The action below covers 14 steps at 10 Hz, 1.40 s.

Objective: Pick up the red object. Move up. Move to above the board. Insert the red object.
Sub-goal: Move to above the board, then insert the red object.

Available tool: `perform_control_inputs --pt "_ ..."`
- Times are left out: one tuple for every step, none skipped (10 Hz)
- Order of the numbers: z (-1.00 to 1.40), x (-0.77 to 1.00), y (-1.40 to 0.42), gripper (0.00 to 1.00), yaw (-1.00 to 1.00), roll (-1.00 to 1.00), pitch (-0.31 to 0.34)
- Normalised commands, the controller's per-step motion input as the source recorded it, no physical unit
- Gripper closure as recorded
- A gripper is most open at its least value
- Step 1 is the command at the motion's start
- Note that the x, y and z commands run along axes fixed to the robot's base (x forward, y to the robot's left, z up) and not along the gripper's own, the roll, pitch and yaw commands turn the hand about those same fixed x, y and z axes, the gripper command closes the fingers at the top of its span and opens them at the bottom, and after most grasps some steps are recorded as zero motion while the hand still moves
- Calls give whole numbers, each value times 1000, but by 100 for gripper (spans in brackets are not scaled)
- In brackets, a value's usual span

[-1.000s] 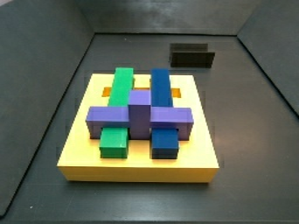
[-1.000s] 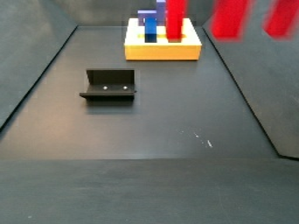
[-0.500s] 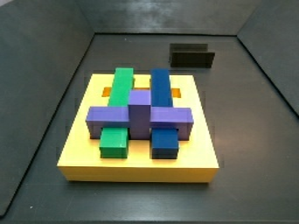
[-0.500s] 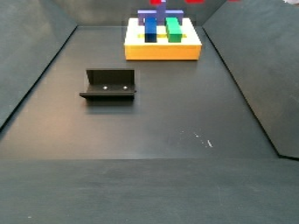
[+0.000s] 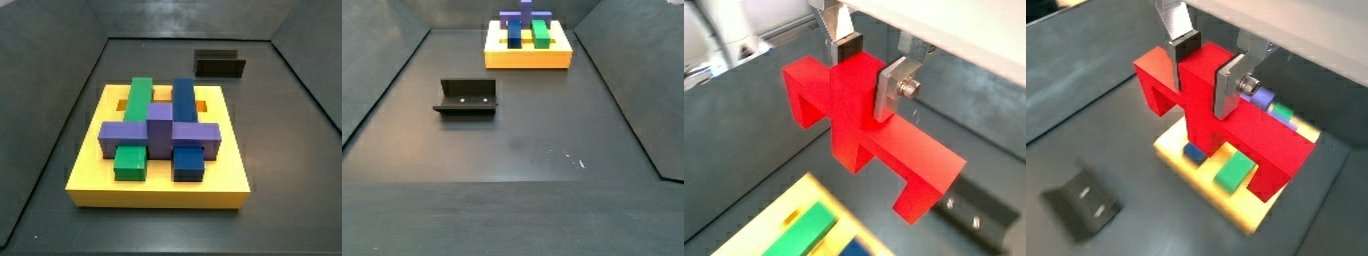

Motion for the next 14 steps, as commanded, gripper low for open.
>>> perform_control_inputs --pt "166 303 -1400 100 8 1 159" --pt "182 344 -1400 100 11 11 162" --pt "82 179 -611 100 9 26 161" --pt "51 135 -335 100 4 37 156" --pt "0 34 0 100 0 0 0" --pt "-400 203 -77 100 0 21 -59" --pt "-880 294 -103 100 0 214 -14" --pt "-806 269 -6 100 0 259 -27" --pt "-526 97 31 100 0 430 0" --pt "-297 -34 154 100 94 500 0" --pt "-351 -206 57 100 251 500 0" --pt "-669 -237 0 100 209 344 -84" --pt "-823 -57 20 100 60 239 -107" --pt "-991 51 86 100 0 74 -90"
